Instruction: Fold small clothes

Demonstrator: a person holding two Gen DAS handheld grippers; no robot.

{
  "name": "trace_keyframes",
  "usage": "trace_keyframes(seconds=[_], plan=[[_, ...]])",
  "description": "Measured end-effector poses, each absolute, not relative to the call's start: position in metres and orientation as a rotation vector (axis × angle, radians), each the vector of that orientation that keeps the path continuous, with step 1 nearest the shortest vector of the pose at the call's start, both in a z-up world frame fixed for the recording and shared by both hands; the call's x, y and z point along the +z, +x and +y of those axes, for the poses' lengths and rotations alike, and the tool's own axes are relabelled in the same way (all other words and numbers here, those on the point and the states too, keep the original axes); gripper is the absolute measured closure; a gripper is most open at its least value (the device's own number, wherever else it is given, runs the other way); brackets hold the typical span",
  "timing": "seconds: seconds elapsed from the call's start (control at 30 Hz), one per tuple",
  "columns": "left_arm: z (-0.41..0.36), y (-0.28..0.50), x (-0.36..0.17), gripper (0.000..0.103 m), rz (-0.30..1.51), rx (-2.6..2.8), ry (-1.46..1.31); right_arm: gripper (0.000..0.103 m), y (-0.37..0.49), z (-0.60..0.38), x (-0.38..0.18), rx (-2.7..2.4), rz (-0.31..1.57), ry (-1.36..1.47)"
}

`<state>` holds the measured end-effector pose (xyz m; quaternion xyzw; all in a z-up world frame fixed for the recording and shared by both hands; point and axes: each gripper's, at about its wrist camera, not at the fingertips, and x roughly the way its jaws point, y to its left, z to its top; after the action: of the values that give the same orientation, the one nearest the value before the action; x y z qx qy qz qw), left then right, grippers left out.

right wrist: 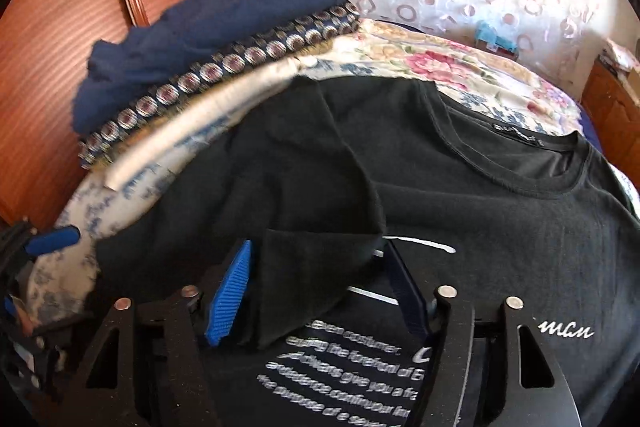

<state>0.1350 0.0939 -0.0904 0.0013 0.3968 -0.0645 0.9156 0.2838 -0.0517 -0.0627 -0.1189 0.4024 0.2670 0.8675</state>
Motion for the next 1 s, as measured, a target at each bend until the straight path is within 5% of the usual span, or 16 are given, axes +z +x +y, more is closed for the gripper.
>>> trace_keyframes(seconds=[0.1, 0.17, 0.37, 0.63, 1.0], plan=[[0.097, 0.139, -0.097, 0.024, 0.841, -0.099, 0.008, 0.058, 0.286, -0.063, -0.065, 0.541, 0.84, -0.252], [0.097, 0.139, -0.099, 0.024, 0.849, -0.094, 0.007, 0.08, 0.284, -0.069, -0.064, 0.548, 0.84, -0.244], [0.098, 0.139, -0.1, 0.024, 0.849, -0.09, 0.011, 0.091, 0.273, -0.092, -0.052, 0.501, 0.784, -0.223], [0.1, 0.14, -0.101, 0.023, 0.853, -0.092, -0.005, 0.091, 0.262, -0.108, -0.043, 0.517, 0.766, -0.154], [0.099, 0.14, -0.1, 0.023, 0.855, -0.093, -0.001, 0.076, 0.21, -0.16, -0.032, 0.538, 0.678, -0.188]])
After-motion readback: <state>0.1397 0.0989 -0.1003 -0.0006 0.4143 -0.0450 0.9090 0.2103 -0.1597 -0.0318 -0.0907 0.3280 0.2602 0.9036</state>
